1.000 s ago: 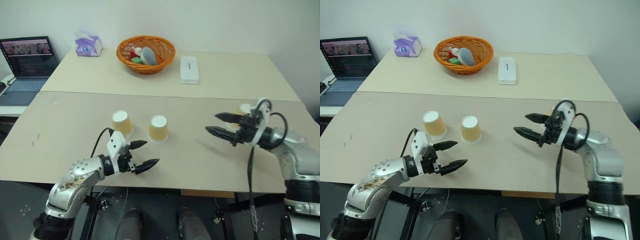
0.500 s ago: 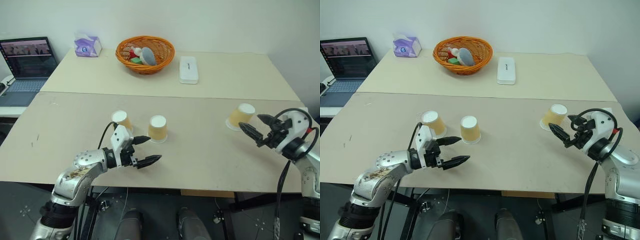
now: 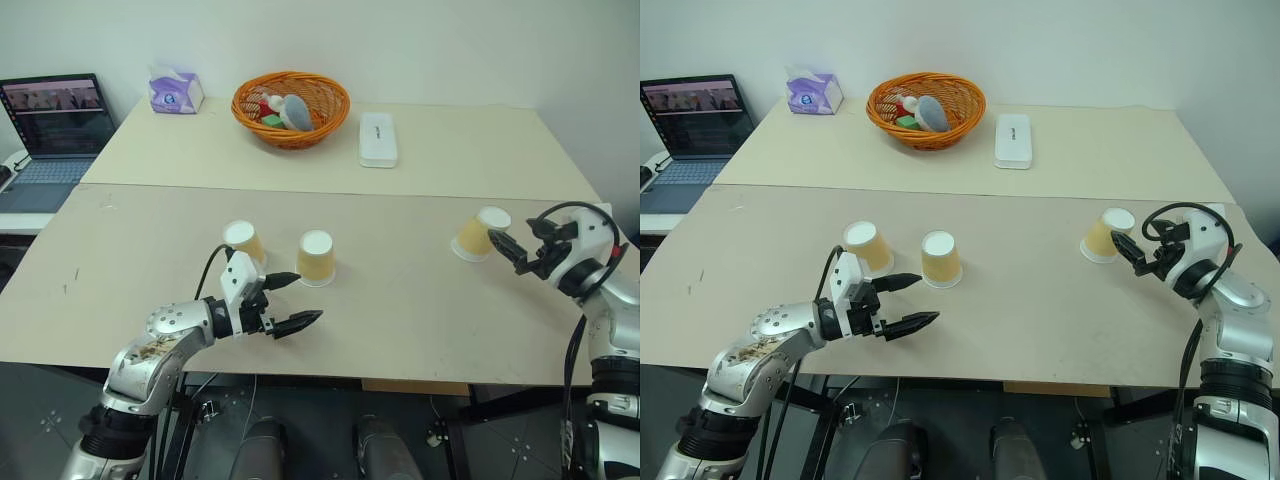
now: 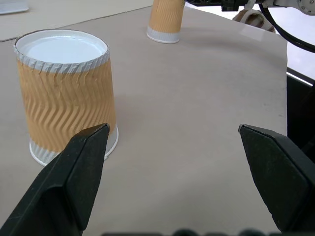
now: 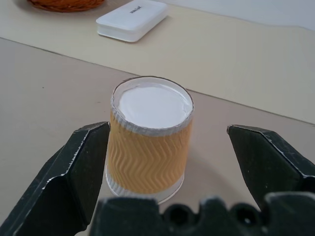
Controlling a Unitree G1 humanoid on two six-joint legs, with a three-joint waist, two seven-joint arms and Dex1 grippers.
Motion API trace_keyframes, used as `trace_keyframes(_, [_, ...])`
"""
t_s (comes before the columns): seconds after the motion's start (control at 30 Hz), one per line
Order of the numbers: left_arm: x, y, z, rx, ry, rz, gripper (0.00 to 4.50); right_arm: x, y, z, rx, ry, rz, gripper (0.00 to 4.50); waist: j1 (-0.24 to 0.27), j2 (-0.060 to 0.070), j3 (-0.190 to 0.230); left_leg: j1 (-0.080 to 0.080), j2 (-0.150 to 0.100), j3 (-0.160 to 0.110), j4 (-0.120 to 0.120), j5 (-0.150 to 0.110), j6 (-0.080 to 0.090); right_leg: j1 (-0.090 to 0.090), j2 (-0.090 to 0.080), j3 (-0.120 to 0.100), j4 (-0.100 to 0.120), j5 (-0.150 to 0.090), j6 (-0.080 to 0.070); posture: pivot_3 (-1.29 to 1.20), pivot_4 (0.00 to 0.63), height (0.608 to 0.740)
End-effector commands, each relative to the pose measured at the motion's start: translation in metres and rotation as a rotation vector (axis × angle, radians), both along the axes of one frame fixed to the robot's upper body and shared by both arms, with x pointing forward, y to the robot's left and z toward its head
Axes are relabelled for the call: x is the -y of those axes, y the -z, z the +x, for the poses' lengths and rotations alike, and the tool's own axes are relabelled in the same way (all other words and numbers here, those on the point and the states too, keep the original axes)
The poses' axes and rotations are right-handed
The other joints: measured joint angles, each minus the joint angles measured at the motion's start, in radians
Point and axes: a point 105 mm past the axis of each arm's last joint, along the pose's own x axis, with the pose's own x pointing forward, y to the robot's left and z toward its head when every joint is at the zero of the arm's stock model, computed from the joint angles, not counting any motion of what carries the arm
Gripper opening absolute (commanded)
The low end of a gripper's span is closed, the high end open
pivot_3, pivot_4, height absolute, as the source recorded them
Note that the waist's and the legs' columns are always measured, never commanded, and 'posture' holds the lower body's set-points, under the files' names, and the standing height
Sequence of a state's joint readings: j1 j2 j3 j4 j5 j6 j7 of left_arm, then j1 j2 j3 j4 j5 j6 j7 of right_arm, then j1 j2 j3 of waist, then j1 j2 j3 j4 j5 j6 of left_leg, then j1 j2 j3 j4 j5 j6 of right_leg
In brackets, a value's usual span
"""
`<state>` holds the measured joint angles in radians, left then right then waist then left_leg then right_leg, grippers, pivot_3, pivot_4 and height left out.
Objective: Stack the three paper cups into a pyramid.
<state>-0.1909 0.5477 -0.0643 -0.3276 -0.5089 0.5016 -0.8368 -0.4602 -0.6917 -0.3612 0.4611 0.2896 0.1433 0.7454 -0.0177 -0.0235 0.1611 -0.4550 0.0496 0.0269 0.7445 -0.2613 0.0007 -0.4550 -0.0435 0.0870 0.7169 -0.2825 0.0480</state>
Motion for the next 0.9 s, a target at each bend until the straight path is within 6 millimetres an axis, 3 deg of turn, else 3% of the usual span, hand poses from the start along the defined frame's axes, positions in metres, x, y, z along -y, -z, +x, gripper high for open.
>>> trace_keyframes(0.03, [0.000,-0.010,-0.002,0.054,-0.007,-0.007,4.50,0.002,-0.019,0.003,0.059,-0.007,-0.030,4.45,0.000,0.000,0.000,0.000,0.000,0.000,0.000,0.000,0.000,0.000,0.000,0.000,0.000,0.000,0.000,0.00,0.150,0.675])
trace_keyframes(0.37, [-0.003,-0.010,-0.004,0.052,-0.034,-0.016,4.50,-0.008,-0.014,0.018,0.038,-0.045,-0.012,4.45,0.000,0.000,0.000,0.000,0.000,0.000,0.000,0.000,0.000,0.000,0.000,0.000,0.000,0.000,0.000,0.00,0.150,0.675])
trace_keyframes(0.6, [-0.007,-0.015,-0.004,0.061,-0.050,-0.021,4.50,-0.004,-0.016,0.025,0.044,-0.028,0.009,4.45,-0.001,0.000,0.000,0.000,0.000,0.000,0.000,0.000,0.000,0.000,0.000,0.000,0.000,0.000,0.000,0.00,0.150,0.675])
trace_keyframes(0.63, [-0.009,-0.017,-0.005,0.064,-0.056,-0.027,4.50,-0.005,-0.018,0.025,0.051,-0.037,0.020,3.93,-0.001,0.000,0.000,0.000,0.000,0.000,0.000,0.000,0.000,0.000,0.000,0.000,0.000,0.000,0.000,0.00,0.150,0.675])
trace_keyframes(0.77, [-0.014,-0.024,-0.006,0.085,-0.073,-0.048,4.50,-0.004,-0.022,0.026,0.061,-0.037,0.022,2.70,-0.001,0.000,0.000,0.000,0.000,0.000,0.000,0.000,0.000,0.000,0.000,0.000,0.000,0.000,0.000,0.00,0.150,0.675])
trace_keyframes(0.9, [-0.016,-0.028,-0.010,0.092,-0.078,-0.059,4.50,-0.004,-0.034,0.028,0.088,-0.038,0.037,2.64,-0.003,0.000,0.000,0.000,0.000,0.000,0.000,0.000,0.000,0.000,0.000,0.000,0.001,0.000,0.000,0.00,0.150,0.675])
